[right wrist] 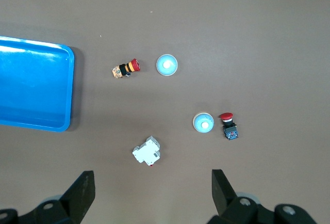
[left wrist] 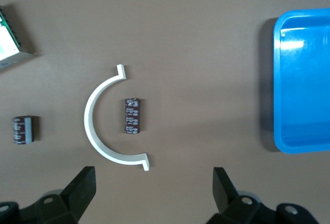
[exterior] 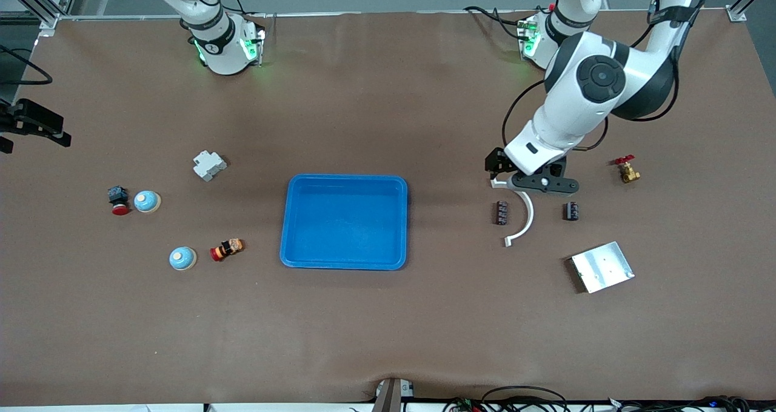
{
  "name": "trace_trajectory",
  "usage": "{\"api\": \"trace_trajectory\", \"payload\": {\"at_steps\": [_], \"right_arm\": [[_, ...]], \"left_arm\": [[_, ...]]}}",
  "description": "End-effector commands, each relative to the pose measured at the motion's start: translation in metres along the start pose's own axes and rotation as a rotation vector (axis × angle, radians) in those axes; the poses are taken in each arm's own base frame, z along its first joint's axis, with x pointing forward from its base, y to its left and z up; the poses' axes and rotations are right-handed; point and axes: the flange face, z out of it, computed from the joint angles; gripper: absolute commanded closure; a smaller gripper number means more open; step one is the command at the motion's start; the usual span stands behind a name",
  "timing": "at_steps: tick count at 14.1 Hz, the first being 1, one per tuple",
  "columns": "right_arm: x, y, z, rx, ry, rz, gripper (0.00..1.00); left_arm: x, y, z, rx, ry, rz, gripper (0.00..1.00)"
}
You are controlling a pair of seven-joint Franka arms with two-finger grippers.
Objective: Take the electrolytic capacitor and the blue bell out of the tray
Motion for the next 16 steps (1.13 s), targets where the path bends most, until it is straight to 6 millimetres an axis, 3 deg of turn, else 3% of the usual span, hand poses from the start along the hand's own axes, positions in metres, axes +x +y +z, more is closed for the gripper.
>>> {"api": "trace_trajectory", "payload": {"at_steps": [1,6,9,13,16], "right_arm": [[-0.009,-0.002,-0.004,-0.015,0.004,-0.005,0.00],[-0.010,0.001,-0.004,-0.015,0.003,0.001,0.00],[-0.009,0.000,-0.005,-0.015,0.006,-0.002,0.00],[-0.008,0.000,-0.005,-0.017,0.012,-0.002,0.00],[-0.008,-0.001,-0.005,-0.016,0.010,-0.003,0.00]], "left_arm": [[0.000,0.003,0.002,-0.007,0.002,-0.013,0.00],[0.003,-0.001,-0.004,-0.008,0.014,-0.020,0.00],[0.010,-0.001,-0.017,-0.006,0.045,-0.014,0.00],[0.018,-0.005,-0.061,0.031,0.076,0.000,0.00],[0.025,-0.006,-0.116,0.059,0.004,0.000,0.00]]}}
